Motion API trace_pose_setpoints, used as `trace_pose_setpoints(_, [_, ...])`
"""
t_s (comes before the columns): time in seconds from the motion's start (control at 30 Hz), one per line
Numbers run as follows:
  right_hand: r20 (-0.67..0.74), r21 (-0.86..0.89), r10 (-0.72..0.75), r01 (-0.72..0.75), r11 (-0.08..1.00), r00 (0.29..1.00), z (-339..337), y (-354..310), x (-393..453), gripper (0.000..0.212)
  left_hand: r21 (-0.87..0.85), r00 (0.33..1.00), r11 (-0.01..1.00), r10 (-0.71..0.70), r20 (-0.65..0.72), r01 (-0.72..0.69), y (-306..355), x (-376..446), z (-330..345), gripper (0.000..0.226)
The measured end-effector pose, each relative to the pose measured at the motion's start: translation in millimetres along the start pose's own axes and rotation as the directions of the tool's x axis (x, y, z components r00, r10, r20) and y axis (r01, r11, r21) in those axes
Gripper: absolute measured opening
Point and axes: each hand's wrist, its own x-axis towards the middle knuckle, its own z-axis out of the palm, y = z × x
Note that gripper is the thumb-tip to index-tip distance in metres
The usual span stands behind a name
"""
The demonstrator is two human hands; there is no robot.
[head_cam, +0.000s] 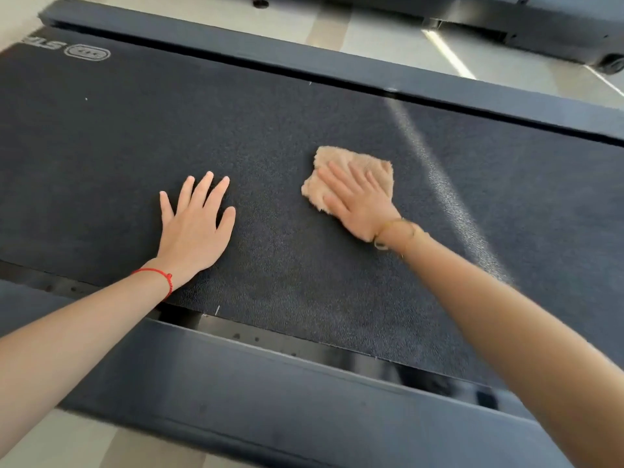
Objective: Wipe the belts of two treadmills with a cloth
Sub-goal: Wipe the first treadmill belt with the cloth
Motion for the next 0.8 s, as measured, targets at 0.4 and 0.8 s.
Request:
trace_pose_setpoints(0.4, [0.046, 0.026, -0.244, 0.243, 0.970, 0.969, 4.7, -38.4, 30.1, 0.050, 0.057, 0.999, 0.998, -0.012, -0.036, 0.014, 0.9, -2.1, 5.6, 0.058])
trace_pose_setpoints(0.8, [0.008, 0.014, 0.069, -0.069, 0.998, 0.998, -20.5, 11.4, 167.8, 0.052, 0.086, 0.999, 0.996, -0.027, -0.026, 0.029, 6.8, -0.4, 2.2, 0.059])
